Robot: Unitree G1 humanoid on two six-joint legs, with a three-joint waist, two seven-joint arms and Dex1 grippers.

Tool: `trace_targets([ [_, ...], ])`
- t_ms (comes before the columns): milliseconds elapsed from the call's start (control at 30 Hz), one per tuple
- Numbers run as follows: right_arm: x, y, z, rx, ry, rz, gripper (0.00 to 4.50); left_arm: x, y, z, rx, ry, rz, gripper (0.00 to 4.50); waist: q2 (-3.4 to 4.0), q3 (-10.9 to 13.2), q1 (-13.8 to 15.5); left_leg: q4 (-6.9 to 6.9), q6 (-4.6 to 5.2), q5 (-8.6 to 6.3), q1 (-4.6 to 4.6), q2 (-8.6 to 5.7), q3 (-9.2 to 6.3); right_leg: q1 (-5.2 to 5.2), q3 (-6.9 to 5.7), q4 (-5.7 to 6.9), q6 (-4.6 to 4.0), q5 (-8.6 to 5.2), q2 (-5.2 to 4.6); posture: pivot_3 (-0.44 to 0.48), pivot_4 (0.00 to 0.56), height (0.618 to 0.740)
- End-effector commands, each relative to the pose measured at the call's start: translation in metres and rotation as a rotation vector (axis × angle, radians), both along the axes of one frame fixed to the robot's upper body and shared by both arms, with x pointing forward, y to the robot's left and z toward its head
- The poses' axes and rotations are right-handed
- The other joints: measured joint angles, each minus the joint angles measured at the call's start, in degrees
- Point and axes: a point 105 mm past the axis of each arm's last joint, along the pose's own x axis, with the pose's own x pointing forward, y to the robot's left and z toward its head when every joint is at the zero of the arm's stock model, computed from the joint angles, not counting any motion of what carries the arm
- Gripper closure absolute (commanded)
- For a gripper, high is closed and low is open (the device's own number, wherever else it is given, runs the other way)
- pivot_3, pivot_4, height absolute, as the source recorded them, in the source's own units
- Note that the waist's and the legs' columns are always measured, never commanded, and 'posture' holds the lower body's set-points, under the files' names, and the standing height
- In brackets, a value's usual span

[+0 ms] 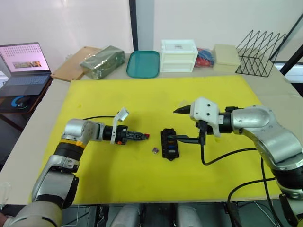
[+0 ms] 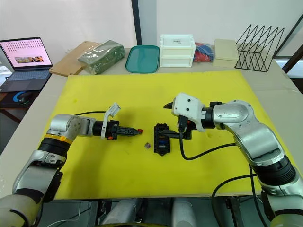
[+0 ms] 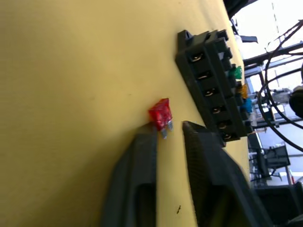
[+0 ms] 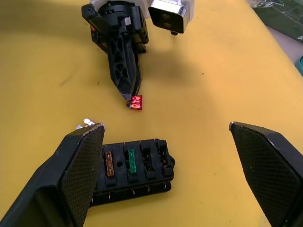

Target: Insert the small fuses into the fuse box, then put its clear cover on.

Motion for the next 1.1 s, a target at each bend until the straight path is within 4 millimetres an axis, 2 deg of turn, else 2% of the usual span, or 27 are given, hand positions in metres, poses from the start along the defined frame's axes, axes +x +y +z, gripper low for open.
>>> trace_targets([
  [33,-0.002,0.002,0.006,-0.006,-0.037,0.02,0.0,0.002,0.003,-0.004,0.008,0.009,0.027,4.46,0.01,-0.01,-0.15,0.0,0.0,0.0,0.0,0.0,0.0,0.0,0.0,0.01,0.0,0.0,0.0,0.0,0.15,0.74],
  [600,-0.003,0.003,0.004,-0.014,-0.028,0.024,0.0,0.004,0.004,-0.005,0.019,-0.05,0.026,4.46,0.01,-0.01,-0.12,0.01,-0.02,0.01,0.0,0.0,-0.02,0.01,0.0,0.02,0.0,0.0,0.0,0.0,0.15,0.74],
  [800,-0.005,0.005,0.007,0.003,-0.006,0.028,0.0,-0.002,0.004,0.001,-0.015,-0.19,-0.028,4.46,0.01,-0.01,-0.16,0.01,-0.02,0.01,0.0,0.0,-0.01,0.0,0.0,0.02,0.0,0.0,-0.01,0.0,0.15,0.74],
  [1100,-0.01,0.006,0.015,0.072,0.162,-0.018,0.0,-0.016,0.006,0.032,-0.157,-0.394,-0.106,4.46,0.01,-0.01,-0.17,-0.01,-0.02,0.01,-0.03,0.01,-0.02,-0.02,0.0,-0.01,0.0,0.0,-0.02,0.0,0.15,0.74],
])
